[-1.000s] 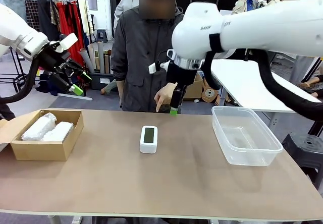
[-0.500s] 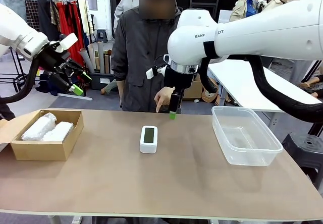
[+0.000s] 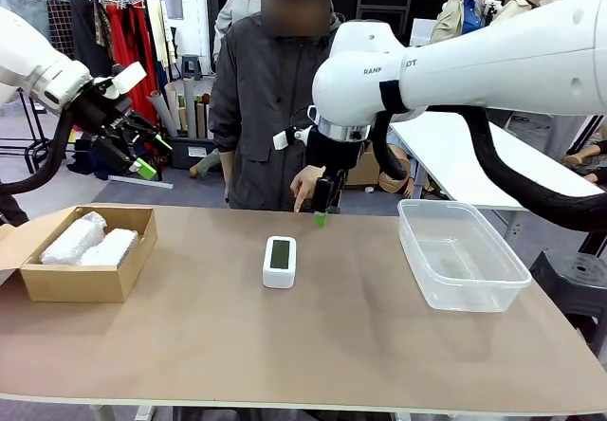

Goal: Separate and place wrapped and unwrapped clocks.
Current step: Pick up the Digital clock indicated by the person.

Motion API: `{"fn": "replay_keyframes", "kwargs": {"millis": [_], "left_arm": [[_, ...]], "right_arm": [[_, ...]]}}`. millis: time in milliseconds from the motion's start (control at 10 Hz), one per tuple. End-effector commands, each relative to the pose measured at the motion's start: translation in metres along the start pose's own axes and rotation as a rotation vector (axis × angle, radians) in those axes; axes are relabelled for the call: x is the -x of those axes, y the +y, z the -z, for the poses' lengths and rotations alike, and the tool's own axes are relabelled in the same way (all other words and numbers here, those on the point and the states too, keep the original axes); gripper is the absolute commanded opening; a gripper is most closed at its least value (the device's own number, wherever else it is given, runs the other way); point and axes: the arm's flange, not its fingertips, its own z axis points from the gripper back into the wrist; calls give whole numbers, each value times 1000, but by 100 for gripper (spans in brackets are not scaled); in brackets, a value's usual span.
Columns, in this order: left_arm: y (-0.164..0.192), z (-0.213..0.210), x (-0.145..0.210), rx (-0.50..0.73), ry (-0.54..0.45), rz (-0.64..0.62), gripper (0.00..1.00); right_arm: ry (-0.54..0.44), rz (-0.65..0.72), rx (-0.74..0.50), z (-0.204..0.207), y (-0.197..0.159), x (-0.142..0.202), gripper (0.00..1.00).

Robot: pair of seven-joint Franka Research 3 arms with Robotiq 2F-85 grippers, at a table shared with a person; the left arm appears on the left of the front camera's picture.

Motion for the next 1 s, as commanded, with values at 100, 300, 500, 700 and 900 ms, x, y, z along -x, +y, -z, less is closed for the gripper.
{"fn": "replay_keyframes", "kwargs": {"millis": [100, 300, 500, 700, 900], "left_arm": [[-1, -3, 0, 1, 1, 3, 100], [-1, -3, 0, 1, 1, 3, 100], [-1, -3, 0, 1, 1, 3, 100], [-1, -3, 0, 1, 1, 3, 100], [-1, -3, 0, 1, 1, 3, 100]], "right_arm": [[63, 354, 71, 28, 31, -68, 100], [49, 618, 156, 50, 45, -98, 100], [-52, 796, 144, 60, 40, -114, 100], [-147, 910, 142, 68, 18, -117, 100], [-162, 1002, 136, 80, -10, -116, 100]]}}
